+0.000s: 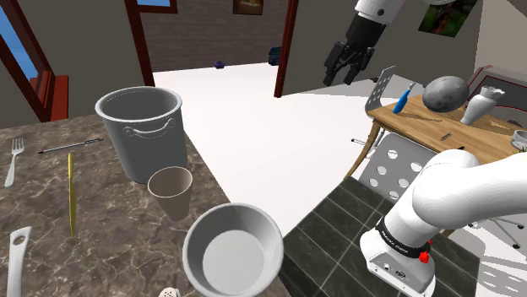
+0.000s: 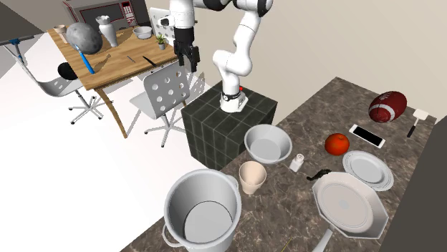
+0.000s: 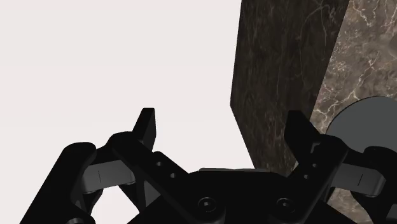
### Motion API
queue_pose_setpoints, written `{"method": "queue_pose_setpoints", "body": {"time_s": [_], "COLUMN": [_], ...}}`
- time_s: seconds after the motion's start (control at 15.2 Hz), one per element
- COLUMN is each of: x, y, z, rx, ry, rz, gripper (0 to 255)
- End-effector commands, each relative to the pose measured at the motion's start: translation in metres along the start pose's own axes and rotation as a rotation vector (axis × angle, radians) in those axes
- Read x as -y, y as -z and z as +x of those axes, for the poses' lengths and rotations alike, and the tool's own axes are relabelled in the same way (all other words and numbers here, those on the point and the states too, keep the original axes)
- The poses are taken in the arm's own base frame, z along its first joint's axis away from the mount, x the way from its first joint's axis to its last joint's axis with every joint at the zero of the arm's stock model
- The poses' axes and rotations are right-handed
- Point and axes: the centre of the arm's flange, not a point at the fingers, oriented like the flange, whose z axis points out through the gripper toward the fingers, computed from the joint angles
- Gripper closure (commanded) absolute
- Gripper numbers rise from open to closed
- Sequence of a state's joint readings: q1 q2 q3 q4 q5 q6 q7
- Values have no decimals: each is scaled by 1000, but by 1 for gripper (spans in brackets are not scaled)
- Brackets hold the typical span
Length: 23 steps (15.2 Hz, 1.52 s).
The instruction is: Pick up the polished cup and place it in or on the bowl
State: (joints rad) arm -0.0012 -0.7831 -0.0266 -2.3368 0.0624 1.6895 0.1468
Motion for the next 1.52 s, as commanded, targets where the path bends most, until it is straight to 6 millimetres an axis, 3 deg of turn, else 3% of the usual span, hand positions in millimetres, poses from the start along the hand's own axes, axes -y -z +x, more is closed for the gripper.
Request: {"method": "queue_pose_setpoints", "body": {"time_s": [0.0,1.45], "x": [0,245], "y": [0,-150], "z": [0,29], "rx": [0,26], "ry": [0,25], "rz": [0,15], "gripper": [0,0]}}
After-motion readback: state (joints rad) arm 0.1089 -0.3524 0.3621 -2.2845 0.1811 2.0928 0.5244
